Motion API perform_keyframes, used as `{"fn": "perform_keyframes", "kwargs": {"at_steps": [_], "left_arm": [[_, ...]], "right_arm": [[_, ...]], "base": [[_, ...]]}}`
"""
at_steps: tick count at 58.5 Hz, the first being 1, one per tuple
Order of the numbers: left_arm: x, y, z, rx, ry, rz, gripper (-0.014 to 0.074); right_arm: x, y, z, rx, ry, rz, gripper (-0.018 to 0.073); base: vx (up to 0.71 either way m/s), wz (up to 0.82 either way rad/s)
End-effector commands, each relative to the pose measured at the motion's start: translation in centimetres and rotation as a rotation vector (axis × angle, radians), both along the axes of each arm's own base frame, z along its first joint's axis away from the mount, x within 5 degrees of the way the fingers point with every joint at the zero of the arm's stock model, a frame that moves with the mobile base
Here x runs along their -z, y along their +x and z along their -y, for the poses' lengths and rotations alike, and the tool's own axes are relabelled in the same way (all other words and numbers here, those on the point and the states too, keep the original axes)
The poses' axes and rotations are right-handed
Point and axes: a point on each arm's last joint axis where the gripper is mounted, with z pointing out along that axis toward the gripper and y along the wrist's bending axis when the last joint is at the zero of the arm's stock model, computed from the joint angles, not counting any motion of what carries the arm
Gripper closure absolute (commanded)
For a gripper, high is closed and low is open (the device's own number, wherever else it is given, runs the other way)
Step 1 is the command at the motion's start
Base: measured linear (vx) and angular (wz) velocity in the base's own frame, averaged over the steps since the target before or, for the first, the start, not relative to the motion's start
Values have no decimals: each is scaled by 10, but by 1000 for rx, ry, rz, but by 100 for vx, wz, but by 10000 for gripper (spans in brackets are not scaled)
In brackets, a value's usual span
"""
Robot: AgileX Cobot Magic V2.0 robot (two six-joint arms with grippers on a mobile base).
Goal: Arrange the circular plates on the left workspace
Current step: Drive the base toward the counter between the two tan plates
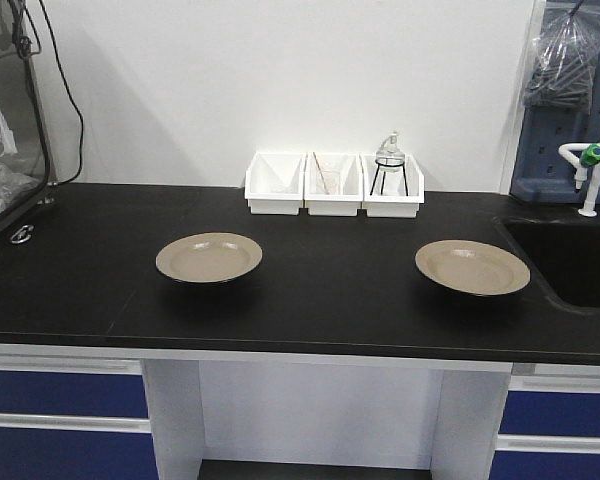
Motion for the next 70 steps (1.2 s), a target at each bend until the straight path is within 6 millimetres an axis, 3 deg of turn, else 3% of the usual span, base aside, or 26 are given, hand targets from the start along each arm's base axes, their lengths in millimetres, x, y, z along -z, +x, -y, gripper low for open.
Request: {"fn": "perform_keyframes", "kwargs": {"at_steps": [1,70], "left_arm": [[-3,0,0,5,-16,69,600],[-3,0,0,5,-16,69,600]], "right_arm": [[-6,0,0,1,-9,87,567],[-6,0,0,1,-9,86,567]], "base": [[0,0],[3,-2]]}}
